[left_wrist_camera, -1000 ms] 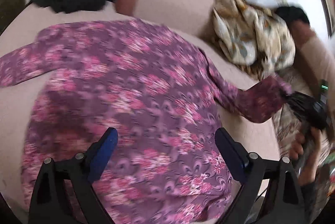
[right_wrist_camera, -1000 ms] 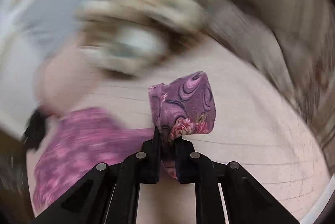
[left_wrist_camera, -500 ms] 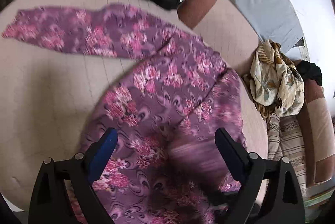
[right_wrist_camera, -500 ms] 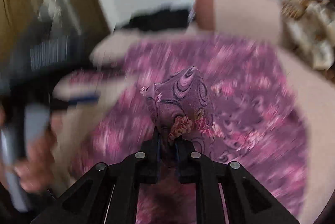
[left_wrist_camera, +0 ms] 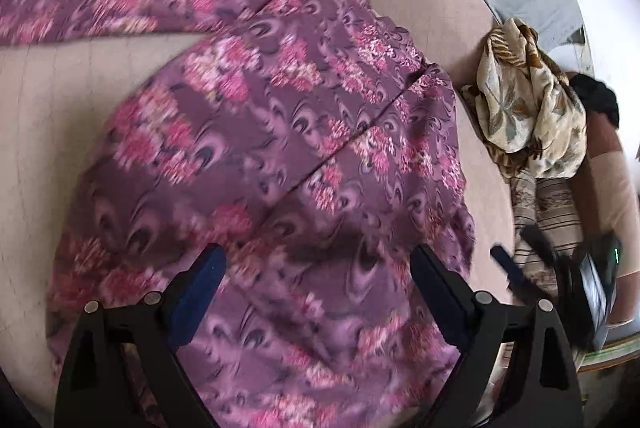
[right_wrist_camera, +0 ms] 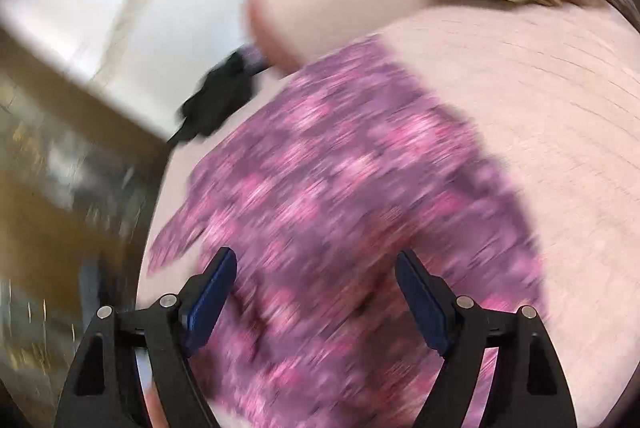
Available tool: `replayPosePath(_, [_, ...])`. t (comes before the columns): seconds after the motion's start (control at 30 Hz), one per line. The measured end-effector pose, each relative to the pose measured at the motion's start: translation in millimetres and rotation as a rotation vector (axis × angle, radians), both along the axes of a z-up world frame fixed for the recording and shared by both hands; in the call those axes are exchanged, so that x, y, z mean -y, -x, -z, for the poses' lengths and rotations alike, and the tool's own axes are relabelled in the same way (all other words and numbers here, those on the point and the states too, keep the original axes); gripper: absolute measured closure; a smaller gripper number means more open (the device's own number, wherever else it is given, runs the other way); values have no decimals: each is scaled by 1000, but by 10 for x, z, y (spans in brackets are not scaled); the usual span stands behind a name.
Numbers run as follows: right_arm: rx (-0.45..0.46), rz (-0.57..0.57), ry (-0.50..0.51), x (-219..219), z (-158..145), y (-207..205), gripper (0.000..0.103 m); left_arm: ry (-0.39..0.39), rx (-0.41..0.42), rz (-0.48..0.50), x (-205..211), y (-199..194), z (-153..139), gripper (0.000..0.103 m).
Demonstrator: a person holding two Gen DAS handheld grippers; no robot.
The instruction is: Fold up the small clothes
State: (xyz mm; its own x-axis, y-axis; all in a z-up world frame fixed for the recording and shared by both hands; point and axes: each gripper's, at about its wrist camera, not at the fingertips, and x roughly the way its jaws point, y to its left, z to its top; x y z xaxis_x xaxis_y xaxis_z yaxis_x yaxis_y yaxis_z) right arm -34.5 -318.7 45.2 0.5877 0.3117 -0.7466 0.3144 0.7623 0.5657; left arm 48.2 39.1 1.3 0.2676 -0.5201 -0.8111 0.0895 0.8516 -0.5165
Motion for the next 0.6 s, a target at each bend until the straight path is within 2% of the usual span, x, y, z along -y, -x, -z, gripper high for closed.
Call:
replayPosePath(0.07, [-99,56,-28,237,269,-322,30,-68,-4,32,163,26,51,15])
replayPosePath(0.13, [-166,90,-88,424,584,-555,45,-185,3,78,305,116,125,38])
replayPosePath(0.17, [-167,93,-104,445,702,-607,47,-254,14,94,358,173,143,45])
replayPosePath(0.2, [-162,90,-108,454,770,-653,52,-304,24,100,368,239,140,57])
replayPosePath(0.23, [-156,92,-99,481,834,-689,70,-312,28,99,340,285,113,65])
replayPosePath(0.27, [-150,116,-100,532,864,-683,81,-302,24,89,282,330,78,70])
replayPosePath(0.3, [-146,136,-124,586,851,-640,91,-276,19,69,190,380,34,82])
replayPosePath(0.33, [-133,163,-151,665,841,-611,95,-220,4,43,37,448,-8,92])
replayPosePath(0.4, [-103,206,-165,802,765,-525,97,-118,-18,-12,-226,605,-42,92])
replayPosePath(0.47, [-93,242,-133,889,726,-481,98,-113,-36,-66,-414,755,8,92])
replayPosePath(0.53, [-119,260,-87,921,742,-486,98,-68,-75,-131,-619,854,107,90])
replayPosePath(0.57, [-136,263,-112,922,794,-491,98,-44,-99,-160,-711,890,158,87])
replayPosePath(0.6, [-141,262,-157,924,843,-503,97,-14,-124,-180,-782,909,196,77])
